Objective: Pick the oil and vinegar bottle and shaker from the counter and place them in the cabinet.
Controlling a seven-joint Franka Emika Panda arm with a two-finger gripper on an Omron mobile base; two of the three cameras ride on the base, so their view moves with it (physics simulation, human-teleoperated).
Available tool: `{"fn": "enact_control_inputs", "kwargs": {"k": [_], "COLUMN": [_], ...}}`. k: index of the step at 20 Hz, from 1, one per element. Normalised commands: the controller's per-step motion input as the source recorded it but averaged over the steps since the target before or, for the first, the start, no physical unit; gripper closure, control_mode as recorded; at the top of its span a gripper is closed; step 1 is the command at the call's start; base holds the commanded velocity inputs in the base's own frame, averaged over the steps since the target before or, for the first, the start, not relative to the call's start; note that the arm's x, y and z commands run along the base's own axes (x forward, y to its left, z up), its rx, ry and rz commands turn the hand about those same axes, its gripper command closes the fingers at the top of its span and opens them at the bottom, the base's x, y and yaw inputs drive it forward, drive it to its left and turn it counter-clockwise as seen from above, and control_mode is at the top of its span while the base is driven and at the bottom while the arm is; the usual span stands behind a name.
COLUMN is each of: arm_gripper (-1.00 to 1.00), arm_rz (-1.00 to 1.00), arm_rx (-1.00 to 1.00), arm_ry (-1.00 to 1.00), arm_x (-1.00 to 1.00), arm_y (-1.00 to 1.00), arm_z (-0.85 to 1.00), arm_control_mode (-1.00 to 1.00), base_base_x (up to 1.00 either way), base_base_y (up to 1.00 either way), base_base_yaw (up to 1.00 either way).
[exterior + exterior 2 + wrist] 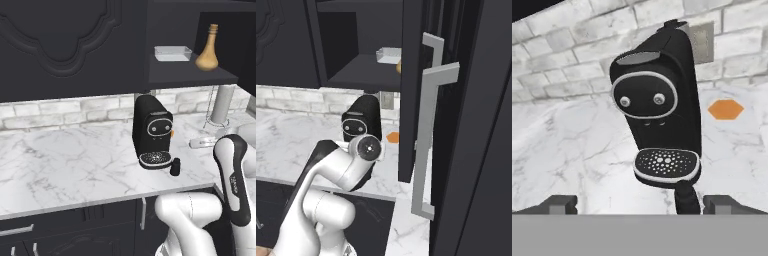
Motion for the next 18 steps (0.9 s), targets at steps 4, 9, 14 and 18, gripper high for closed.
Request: {"fn": "enact_control_inputs", "kwargs": {"k": [4, 9, 14, 18], "arm_gripper": [-1.00, -1.00, -1.00, -1.00], "arm_rz": [0.10, 0.03, 0.00, 0.00], "arm_rx": [-0.04, -0.08, -0.10, -0.08], "arm_ry": [0.16, 0.10, 0.09, 0.10], "arm_x": [0.00, -0.09, -0.03, -0.01], "arm_y": [0.11, 0.01, 0.00, 0.02], "arm_z": [-0.34, -0.07, -0.07, -0.29], "arm_control_mode": [-1.00, -1.00, -1.00, -1.00], "base_base_x": [0.00, 0.00, 0.00, 0.00], "base_base_y": [0.00, 0.00, 0.00, 0.00], "base_base_yaw": [0.00, 0.00, 0.00, 0.00]}}
